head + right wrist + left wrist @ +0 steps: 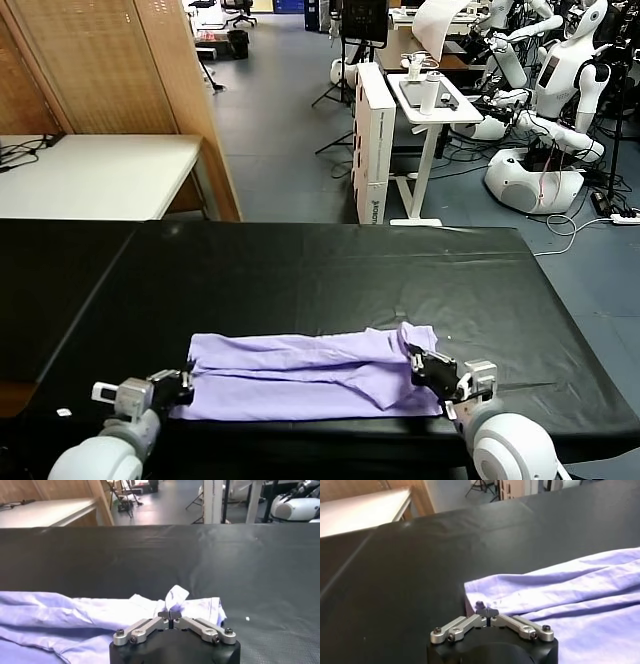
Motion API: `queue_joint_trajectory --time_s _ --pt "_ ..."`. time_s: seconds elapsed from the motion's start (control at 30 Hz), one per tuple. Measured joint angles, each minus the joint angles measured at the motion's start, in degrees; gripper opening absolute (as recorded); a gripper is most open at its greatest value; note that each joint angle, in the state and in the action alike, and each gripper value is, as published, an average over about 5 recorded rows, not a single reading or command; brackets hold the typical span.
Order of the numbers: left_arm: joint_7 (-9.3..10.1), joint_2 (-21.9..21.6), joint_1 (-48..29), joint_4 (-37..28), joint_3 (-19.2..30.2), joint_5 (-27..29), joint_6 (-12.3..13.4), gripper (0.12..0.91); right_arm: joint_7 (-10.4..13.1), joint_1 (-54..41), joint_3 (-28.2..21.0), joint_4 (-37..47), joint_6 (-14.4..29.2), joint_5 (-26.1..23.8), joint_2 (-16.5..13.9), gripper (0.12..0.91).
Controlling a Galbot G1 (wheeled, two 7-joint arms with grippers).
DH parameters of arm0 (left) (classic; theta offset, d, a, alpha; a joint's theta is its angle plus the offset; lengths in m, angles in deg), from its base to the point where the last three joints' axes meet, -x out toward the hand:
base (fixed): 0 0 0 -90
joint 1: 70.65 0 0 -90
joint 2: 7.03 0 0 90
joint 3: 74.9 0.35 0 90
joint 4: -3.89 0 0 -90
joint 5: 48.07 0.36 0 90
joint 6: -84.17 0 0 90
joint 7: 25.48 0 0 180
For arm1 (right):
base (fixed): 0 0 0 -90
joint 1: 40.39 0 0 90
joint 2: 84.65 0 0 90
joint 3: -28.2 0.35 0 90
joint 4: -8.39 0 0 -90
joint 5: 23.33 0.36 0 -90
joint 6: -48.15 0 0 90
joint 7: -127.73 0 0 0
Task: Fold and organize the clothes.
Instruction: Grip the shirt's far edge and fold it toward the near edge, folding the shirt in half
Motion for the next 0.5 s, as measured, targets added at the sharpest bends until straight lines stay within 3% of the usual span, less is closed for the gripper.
queue_joint_trajectory --time_s 0.17,0.27,0.37,0.5 --pt "-0.59 0.39 0.41 1.00 -0.06 1.76 0.00 0.146 -0.07 -0.19 -0.32 -0.68 0.26 0.06 0.32 0.681" --pt "-0.22 0.70 0.83 1.67 -0.40 2.42 -0.01 0.178 -0.08 -0.22 -0.16 -1.33 1.10 0.15 0.41 0.836" --pt "1.26 1.12 1.34 2.20 -0.96 2.99 -0.01 0.317 -0.07 -0.14 0.31 -2.11 2.18 0.39 0.41 0.897" --pt "3.23 1.84 2.07 2.79 -1.71 2.14 0.00 0.563 -0.08 0.24 1.27 -3.63 3.19 1.17 0.39 0.906"
